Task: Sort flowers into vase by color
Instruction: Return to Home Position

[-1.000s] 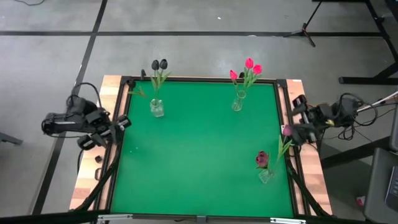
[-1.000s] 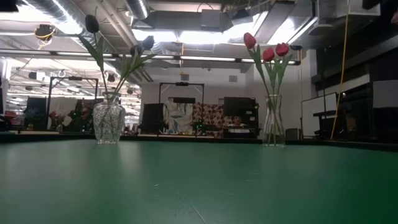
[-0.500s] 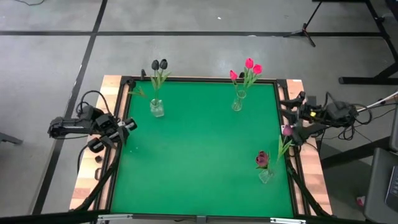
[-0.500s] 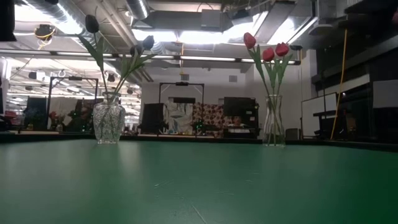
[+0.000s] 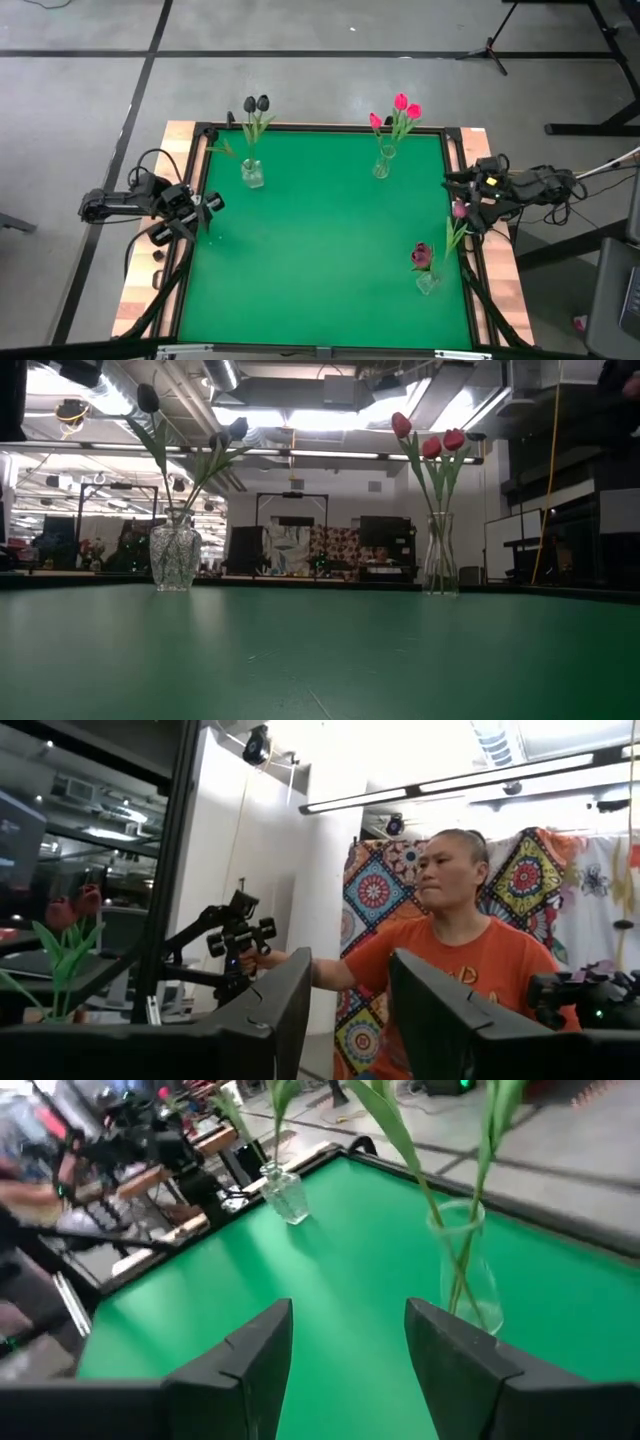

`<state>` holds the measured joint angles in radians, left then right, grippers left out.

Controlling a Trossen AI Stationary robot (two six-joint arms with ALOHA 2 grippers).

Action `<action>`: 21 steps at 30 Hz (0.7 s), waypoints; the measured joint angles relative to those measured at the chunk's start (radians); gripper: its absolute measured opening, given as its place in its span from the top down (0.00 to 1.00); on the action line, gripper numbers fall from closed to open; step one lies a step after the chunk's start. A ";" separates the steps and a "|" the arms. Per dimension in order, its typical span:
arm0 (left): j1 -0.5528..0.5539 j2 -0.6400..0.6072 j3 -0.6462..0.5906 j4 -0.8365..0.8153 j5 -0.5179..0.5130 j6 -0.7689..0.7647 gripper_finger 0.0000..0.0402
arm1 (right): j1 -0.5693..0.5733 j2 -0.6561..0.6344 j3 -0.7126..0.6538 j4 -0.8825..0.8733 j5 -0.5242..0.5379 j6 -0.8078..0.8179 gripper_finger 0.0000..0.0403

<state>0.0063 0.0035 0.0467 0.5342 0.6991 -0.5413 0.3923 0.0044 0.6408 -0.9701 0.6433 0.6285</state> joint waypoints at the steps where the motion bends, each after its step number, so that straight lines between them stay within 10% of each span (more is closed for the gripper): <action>1: 0.000 0.000 0.000 0.000 0.000 -0.006 0.67 | 0.000 0.000 -0.006 0.000 0.004 0.029 0.52; 10: 0.000 0.000 0.000 0.003 0.023 -0.024 0.67 | 0.000 0.000 -0.134 0.012 0.062 0.255 0.52; 21: 0.000 0.000 0.000 0.004 0.024 -0.003 0.67 | 0.001 -0.001 -0.340 0.373 -0.006 0.081 0.52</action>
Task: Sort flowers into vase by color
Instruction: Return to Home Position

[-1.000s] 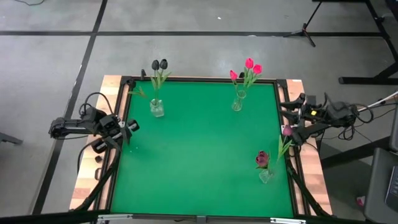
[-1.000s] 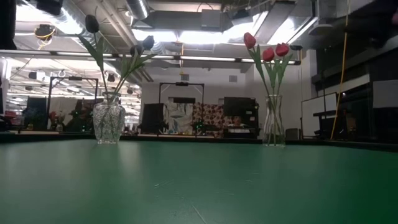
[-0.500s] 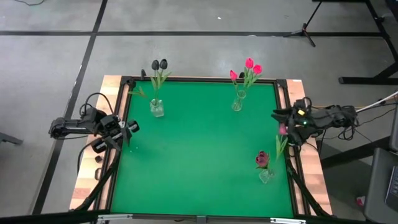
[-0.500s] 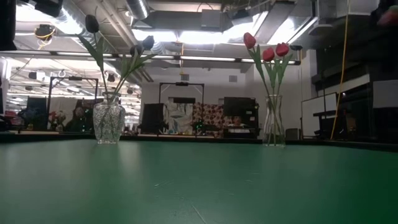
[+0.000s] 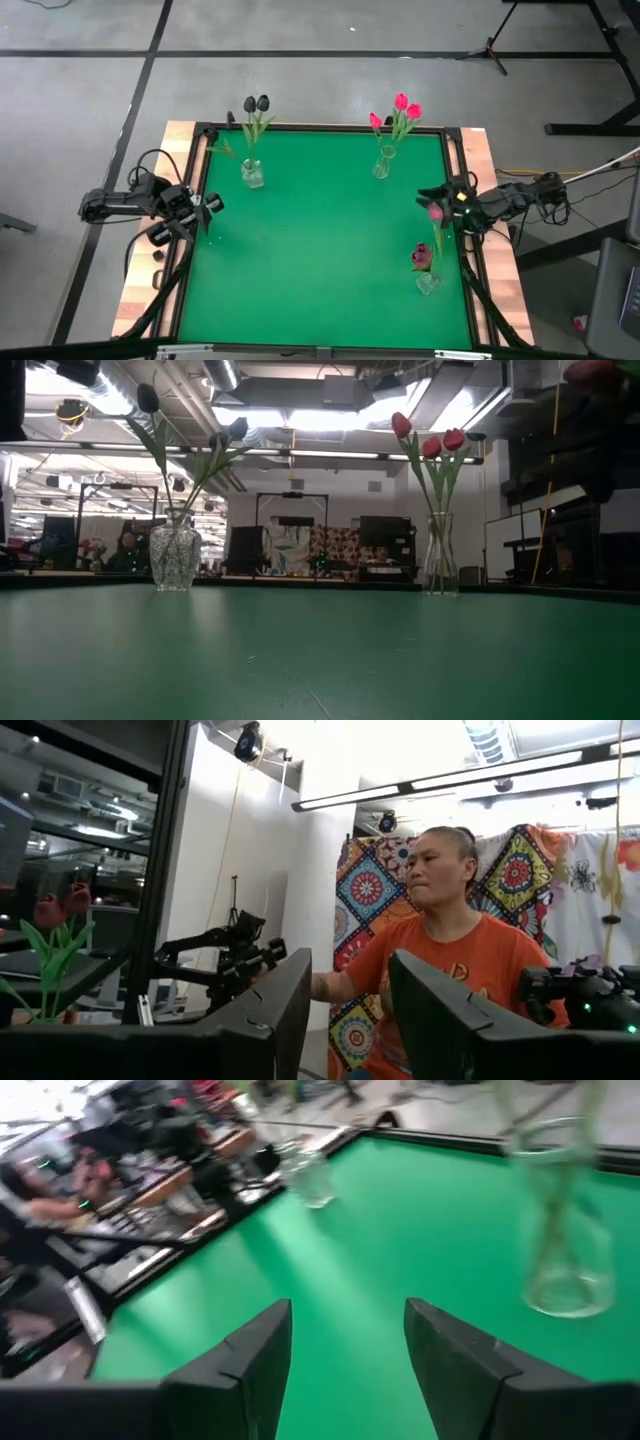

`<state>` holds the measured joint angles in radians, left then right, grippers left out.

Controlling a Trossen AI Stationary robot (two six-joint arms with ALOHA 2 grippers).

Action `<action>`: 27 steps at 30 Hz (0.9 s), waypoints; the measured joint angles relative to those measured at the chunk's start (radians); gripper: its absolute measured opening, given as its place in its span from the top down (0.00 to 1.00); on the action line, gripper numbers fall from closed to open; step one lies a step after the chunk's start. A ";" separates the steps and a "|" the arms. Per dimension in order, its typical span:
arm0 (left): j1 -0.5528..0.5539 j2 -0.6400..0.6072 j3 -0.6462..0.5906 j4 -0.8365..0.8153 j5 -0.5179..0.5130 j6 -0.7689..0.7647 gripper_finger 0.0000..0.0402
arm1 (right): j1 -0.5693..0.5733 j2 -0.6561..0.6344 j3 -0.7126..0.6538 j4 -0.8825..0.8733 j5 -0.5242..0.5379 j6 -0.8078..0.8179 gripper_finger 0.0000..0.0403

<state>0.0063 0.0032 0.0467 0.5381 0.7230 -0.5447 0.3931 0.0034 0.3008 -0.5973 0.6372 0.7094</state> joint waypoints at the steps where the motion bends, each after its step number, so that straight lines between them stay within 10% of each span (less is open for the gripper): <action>1: 0.000 0.000 0.000 0.000 0.000 0.005 0.67 | 0.000 0.000 -0.014 0.035 -0.019 -0.028 0.52; 27: 0.000 0.002 -0.040 -0.133 0.077 0.181 0.67 | -0.001 0.000 -0.289 0.656 -0.404 -0.561 0.52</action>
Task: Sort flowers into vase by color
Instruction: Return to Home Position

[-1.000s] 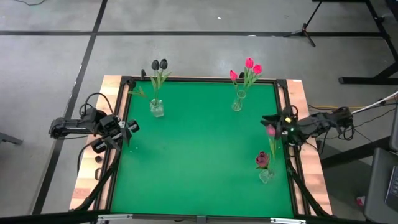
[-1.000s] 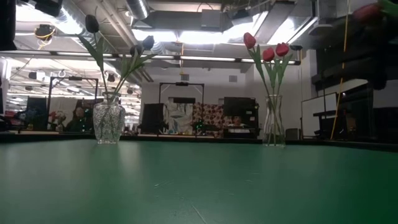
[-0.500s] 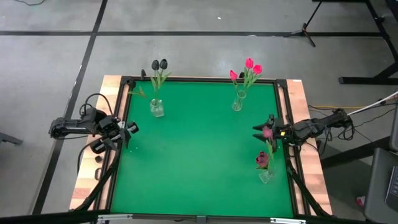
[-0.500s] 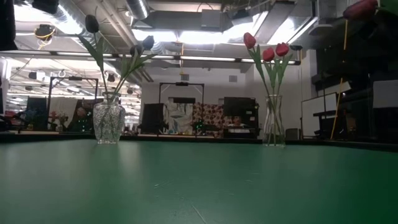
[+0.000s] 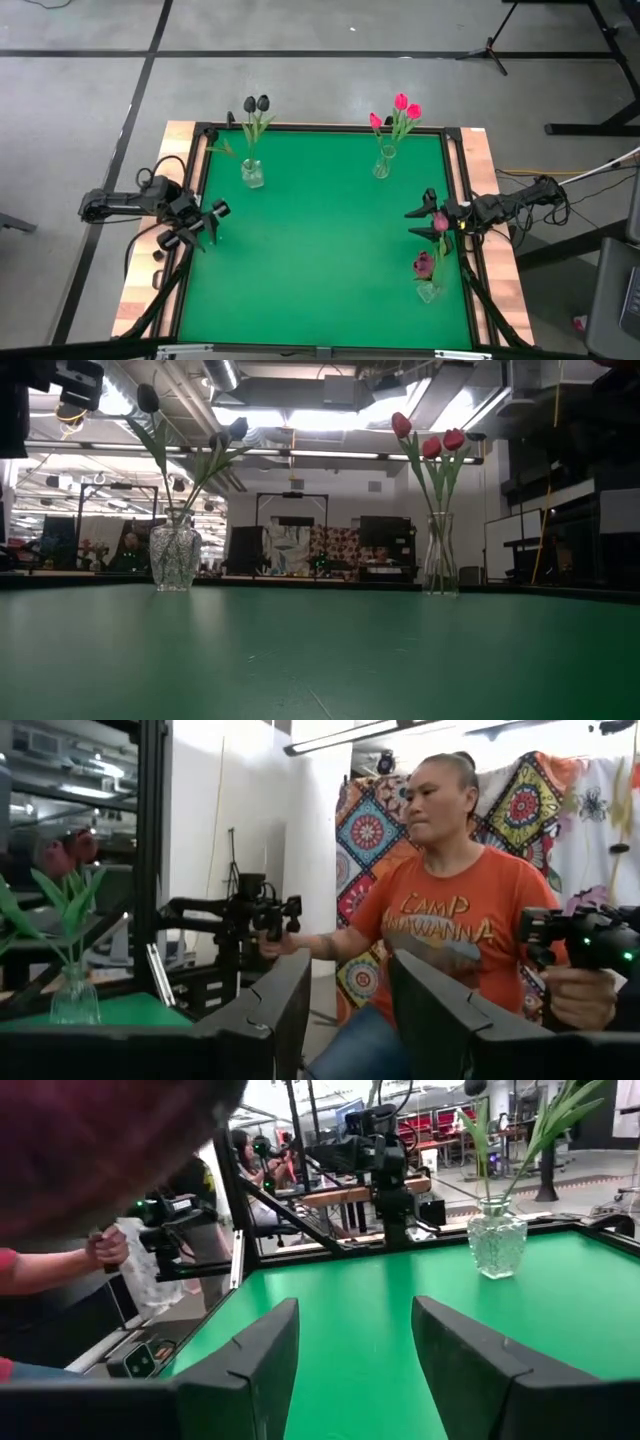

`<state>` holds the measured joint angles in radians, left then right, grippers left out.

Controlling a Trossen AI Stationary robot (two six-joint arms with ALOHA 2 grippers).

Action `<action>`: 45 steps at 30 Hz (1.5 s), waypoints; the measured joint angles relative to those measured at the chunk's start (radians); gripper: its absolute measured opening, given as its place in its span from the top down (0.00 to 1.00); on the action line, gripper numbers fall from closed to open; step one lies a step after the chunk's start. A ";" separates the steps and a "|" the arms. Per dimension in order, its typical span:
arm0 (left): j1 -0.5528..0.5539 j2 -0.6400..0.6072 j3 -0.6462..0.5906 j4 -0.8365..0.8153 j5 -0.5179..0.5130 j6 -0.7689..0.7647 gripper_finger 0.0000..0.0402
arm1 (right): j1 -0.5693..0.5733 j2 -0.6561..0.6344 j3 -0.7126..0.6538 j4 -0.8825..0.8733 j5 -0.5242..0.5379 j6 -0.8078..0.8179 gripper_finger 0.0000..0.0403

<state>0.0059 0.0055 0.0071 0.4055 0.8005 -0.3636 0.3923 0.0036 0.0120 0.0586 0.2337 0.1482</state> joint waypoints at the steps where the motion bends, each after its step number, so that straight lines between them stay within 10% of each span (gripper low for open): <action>1: 0.000 0.000 0.000 -0.004 0.005 0.001 0.67 | 0.000 0.000 0.000 0.000 -0.001 0.000 0.52; 18: 0.000 0.000 0.000 -0.232 0.011 0.224 0.67 | 0.000 0.000 -0.003 -0.011 -0.070 -0.078 0.52; 30: 0.001 0.008 0.001 -0.392 -0.853 0.165 0.67 | 0.000 0.000 -0.004 -0.011 -0.068 -0.096 0.52; 45: 0.000 0.008 0.001 -0.390 -0.854 0.209 0.67 | 0.000 0.014 -0.005 0.007 0.115 -0.179 0.52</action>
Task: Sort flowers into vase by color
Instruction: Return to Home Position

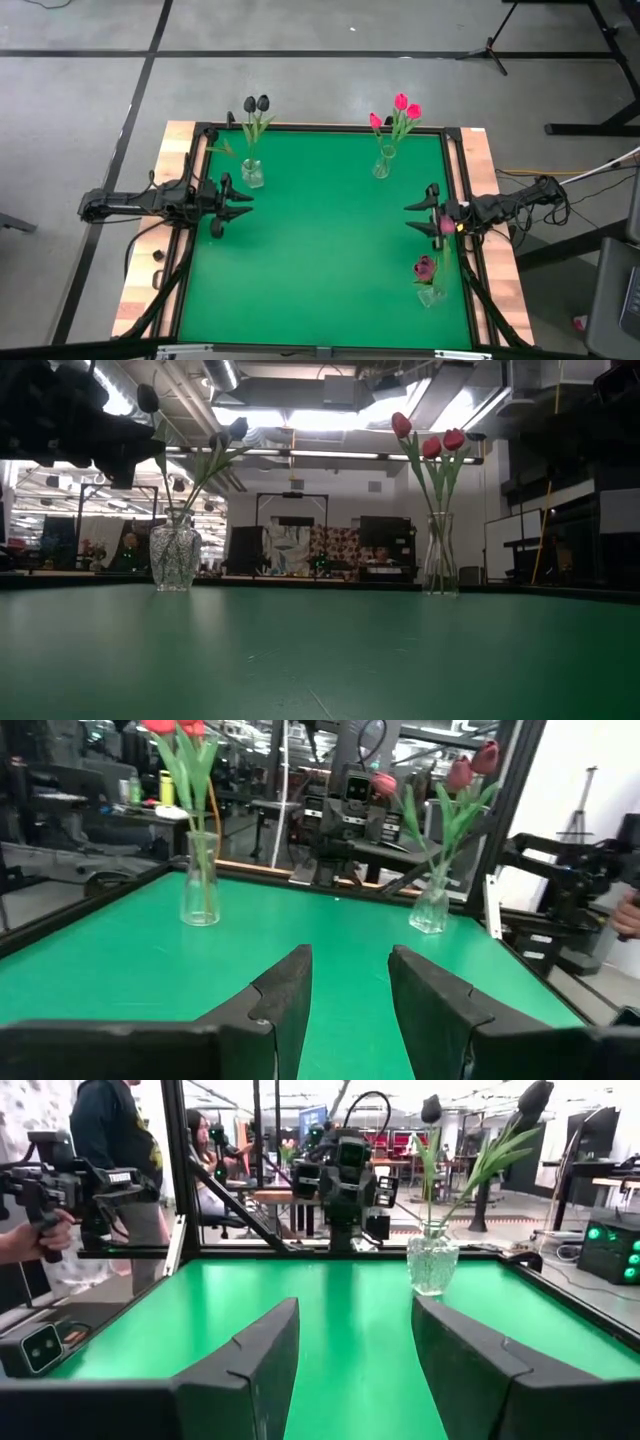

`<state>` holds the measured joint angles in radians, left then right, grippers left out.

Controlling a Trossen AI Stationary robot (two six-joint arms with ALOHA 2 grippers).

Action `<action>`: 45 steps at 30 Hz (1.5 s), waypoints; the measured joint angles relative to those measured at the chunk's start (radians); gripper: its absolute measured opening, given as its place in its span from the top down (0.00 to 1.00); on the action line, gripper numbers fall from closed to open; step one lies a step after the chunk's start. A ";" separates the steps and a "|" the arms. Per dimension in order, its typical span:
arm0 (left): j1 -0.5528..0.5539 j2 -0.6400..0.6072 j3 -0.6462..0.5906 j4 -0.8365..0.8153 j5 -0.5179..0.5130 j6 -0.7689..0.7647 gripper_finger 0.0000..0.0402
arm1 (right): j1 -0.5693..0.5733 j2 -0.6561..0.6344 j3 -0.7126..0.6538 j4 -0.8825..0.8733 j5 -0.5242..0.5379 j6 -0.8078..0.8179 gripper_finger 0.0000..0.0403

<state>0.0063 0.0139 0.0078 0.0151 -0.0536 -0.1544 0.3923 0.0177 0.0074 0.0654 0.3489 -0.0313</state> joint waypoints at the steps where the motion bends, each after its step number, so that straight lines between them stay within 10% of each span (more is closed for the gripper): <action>1: 0.000 0.000 0.000 -0.002 0.012 -0.005 0.67 | 0.000 0.002 0.000 0.000 0.000 0.002 0.52; 45: 0.000 0.000 0.000 -0.006 0.052 0.008 0.67 | 0.000 0.092 0.000 -0.002 -0.010 0.006 0.52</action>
<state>0.0062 0.0139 0.0078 0.0086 -0.0017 -0.1467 0.3922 0.1093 0.0074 0.0639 0.3393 -0.0250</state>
